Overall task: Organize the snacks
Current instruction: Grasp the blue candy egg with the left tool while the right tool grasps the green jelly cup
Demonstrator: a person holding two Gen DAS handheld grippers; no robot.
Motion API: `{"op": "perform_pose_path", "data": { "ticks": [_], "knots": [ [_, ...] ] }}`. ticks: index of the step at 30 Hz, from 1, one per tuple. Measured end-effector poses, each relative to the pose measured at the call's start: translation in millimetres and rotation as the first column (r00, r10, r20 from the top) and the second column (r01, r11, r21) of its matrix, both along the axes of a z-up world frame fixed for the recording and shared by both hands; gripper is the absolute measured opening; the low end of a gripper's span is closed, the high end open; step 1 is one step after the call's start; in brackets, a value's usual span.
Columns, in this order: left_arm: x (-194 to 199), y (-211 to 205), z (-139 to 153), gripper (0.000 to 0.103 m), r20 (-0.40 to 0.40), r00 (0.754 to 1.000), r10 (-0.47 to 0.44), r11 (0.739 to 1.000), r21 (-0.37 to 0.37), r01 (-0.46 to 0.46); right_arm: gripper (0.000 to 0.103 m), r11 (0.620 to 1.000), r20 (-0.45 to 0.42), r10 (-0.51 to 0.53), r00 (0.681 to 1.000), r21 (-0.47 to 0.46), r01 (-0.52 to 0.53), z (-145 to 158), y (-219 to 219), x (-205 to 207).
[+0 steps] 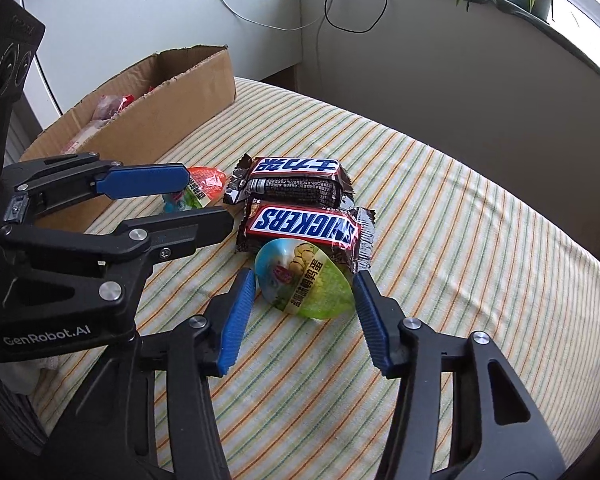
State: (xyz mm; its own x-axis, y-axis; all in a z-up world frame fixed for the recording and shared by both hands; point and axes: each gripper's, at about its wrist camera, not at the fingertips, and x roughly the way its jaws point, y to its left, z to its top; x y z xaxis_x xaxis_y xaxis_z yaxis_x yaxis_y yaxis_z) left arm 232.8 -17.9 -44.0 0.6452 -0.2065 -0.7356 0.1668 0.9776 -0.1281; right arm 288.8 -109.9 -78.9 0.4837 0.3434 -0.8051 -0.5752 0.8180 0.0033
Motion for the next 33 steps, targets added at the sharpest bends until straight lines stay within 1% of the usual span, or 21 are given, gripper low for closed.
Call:
{"op": "perform_pose_path", "data": {
  "ticks": [2,3,5,7,10,12,14,16,17,19,22,25,26,28,33],
  "knots": [
    [0,-2,-1,0.048,0.008,1.0,0.001,1.0,0.023,-0.001,0.052,1.0,0.015,0.003,1.0,-0.024,-0.002,-1,4,0],
    [0,-3,-1,0.048,0.01,1.0,0.002,1.0,0.028,-0.002,0.047,0.999,0.025,0.004,1.0,-0.04,-0.003,-2,6,0],
    [2,-3,-1,0.048,0.012,1.0,0.008,0.999,0.032,-0.008,0.042,0.998,0.042,0.01,0.999,-0.06,-0.008,-1,9,-1],
    [4,-2,-1,0.048,0.015,1.0,0.017,0.999,0.036,-0.018,0.041,0.997,0.056,0.01,0.998,-0.077,-0.006,-1,8,-2],
    [6,1,-3,0.048,0.018,0.999,0.031,0.998,0.048,-0.031,0.038,0.997,0.051,0.005,0.999,-0.071,-0.001,-1,1,-2],
    [6,0,-5,0.048,0.025,0.999,0.031,0.997,0.07,-0.032,0.035,0.997,0.051,-0.002,0.999,-0.072,0.006,0,-5,-3],
    [5,0,-6,0.048,0.03,0.999,0.035,0.995,0.089,-0.037,0.035,0.997,0.053,-0.006,0.999,-0.075,0.01,0,-10,-5],
    [7,0,-9,0.048,0.019,0.999,0.03,0.995,0.091,-0.031,0.035,0.997,0.05,-0.014,0.999,-0.071,0.017,0,-16,-6],
    [8,-1,-11,0.045,0.006,1.0,0.022,0.996,0.091,-0.022,0.034,0.998,0.049,-0.018,0.999,-0.067,0.021,0,-19,-6],
    [11,-3,-15,0.033,-0.009,0.999,0.03,0.994,0.104,-0.029,0.034,0.998,0.045,-0.023,0.999,-0.061,0.026,0,-22,-6],
    [12,-1,-15,0.021,-0.011,0.999,0.034,0.995,0.099,-0.033,0.033,0.998,0.045,-0.024,0.999,-0.056,0.027,0,-26,-7],
    [12,-1,-14,0.02,-0.01,0.999,0.03,0.995,0.096,-0.029,0.032,0.998,0.047,-0.026,0.999,-0.048,0.028,2,-29,-9],
    [12,0,-13,0.02,-0.009,0.999,0.031,0.995,0.093,-0.03,0.026,0.999,0.045,-0.028,0.999,-0.041,0.029,2,-28,-7],
    [12,-2,-13,0.02,-0.008,1.0,0.029,0.996,0.09,-0.028,0.026,0.999,0.038,-0.032,0.999,-0.026,0.033,3,-32,-7],
    [10,0,-11,0.02,-0.003,1.0,0.024,0.997,0.079,-0.024,0.026,0.999,0.032,-0.033,0.999,-0.023,0.033,3,-34,-8]
  ]
}}
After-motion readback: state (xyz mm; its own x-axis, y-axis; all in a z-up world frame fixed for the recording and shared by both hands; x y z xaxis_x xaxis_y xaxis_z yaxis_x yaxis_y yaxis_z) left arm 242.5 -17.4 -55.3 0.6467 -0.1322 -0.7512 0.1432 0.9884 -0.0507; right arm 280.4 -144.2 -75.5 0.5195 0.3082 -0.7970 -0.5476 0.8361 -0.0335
